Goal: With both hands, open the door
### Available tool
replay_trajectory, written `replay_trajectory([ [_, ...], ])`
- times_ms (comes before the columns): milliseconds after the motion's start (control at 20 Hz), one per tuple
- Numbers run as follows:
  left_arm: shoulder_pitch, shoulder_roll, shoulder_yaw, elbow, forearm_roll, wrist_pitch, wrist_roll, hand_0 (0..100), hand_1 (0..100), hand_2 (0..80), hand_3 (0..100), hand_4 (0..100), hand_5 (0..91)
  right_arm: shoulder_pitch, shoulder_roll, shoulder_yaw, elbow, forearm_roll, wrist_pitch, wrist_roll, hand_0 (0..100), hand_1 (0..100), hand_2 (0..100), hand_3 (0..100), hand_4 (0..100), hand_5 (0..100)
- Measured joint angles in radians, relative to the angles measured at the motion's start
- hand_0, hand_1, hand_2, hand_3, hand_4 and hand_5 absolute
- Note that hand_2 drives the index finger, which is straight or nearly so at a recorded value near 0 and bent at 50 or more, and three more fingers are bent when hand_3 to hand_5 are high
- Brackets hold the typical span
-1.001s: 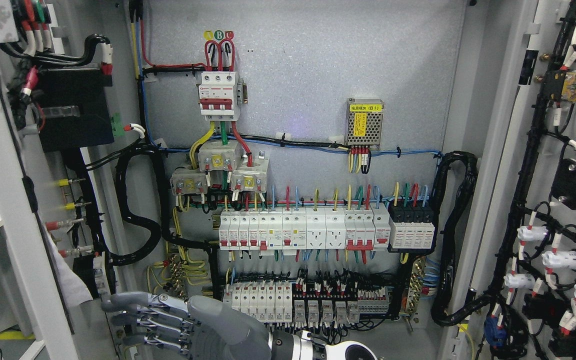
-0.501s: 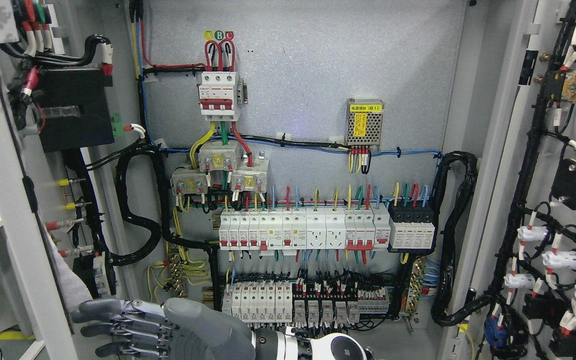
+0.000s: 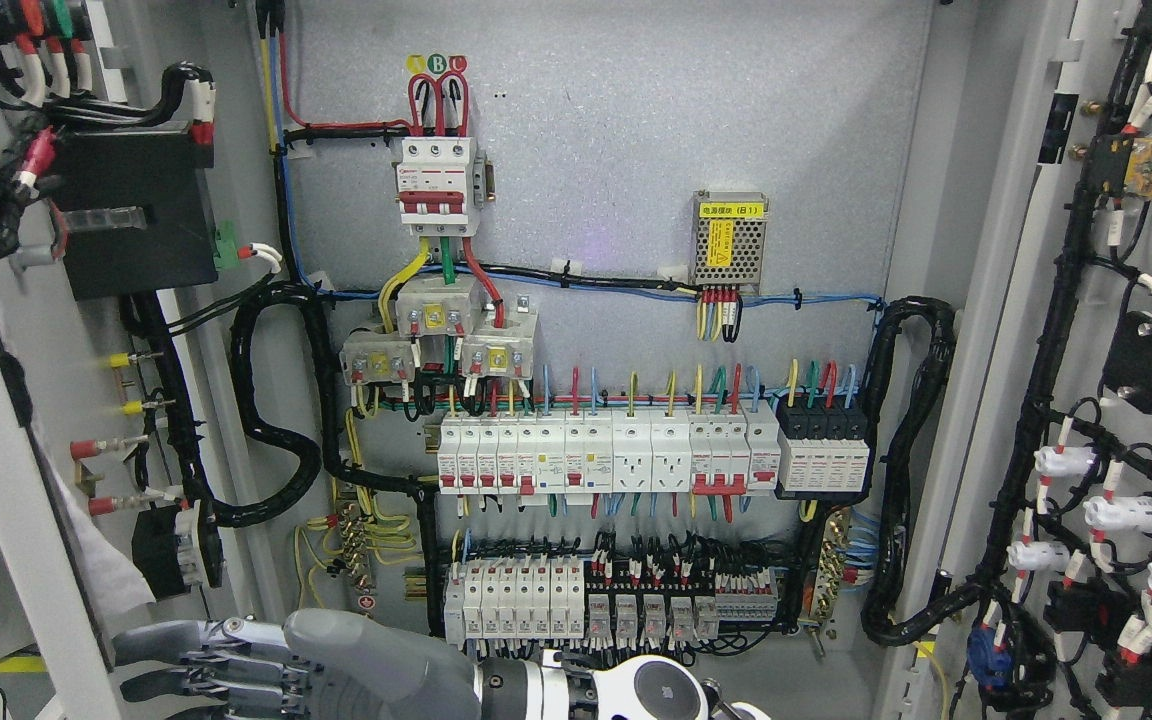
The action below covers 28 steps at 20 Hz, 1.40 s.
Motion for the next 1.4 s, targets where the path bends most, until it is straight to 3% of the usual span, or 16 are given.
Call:
replay_trajectory([
  [501,0.0,0.0,0.0,0.0,0.0,0.0,-0.001,29,0,2.8,3,3,0.0,-0.07,0.0,0.059,0.044,-0.006,0.0,0.001,22,0,0,0,0,0],
  [951,0.0,0.0,0.0,0.0,0.0,0.0,-0.001,29,0,2.8,3,3,0.0,-0.113,0.0,0.12,0.068,-0.073,0.0,-0.071,22,0,0,0,0,0],
  [1402,-0.001,0.0,0.0,0.0,0.0,0.0,-0.001,29,0,2.8,3,3,0.0,-0.156,0.0,0.177,0.082,-0.099,0.0,-0.078,22,0,0,0,0,0],
])
